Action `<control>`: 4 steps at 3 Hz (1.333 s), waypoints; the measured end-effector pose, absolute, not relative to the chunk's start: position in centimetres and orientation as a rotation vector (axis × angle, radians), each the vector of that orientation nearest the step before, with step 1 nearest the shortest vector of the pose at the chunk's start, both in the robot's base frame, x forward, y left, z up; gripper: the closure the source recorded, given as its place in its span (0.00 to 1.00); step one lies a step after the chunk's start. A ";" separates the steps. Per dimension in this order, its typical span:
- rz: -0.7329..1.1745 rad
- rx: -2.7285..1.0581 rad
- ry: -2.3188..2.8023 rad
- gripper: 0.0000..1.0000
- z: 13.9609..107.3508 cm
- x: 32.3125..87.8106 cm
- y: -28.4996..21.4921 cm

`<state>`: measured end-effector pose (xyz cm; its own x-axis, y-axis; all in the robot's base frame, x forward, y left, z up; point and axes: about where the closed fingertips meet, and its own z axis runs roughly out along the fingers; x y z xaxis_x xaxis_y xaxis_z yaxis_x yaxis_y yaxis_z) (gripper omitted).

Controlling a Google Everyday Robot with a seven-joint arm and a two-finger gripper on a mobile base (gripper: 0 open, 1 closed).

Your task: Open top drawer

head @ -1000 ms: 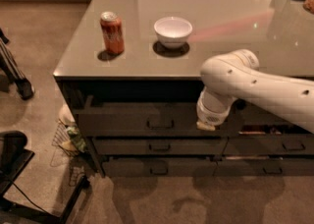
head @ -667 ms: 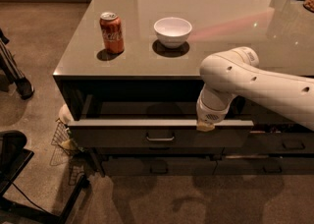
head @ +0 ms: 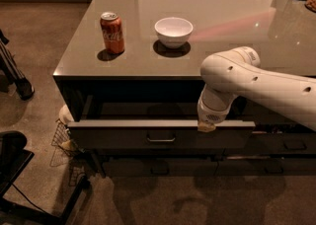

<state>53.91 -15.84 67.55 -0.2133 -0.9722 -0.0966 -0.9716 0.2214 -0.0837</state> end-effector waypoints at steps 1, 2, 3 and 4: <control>-0.007 -1.884 2.352 1.00 67.6 53.9 -15.8; -0.007 -1.884 2.352 1.00 67.6 53.9 -15.8; -0.007 -1.884 2.352 1.00 67.6 53.9 -15.8; -0.007 -1.884 2.352 0.86 67.6 53.9 -15.8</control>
Offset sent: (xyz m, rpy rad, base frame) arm -0.1339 0.0309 0.0505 -0.0618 0.5579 -0.1921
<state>53.90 -15.84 67.61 -0.2133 -0.9722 -0.0966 -0.9716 0.2215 -0.0835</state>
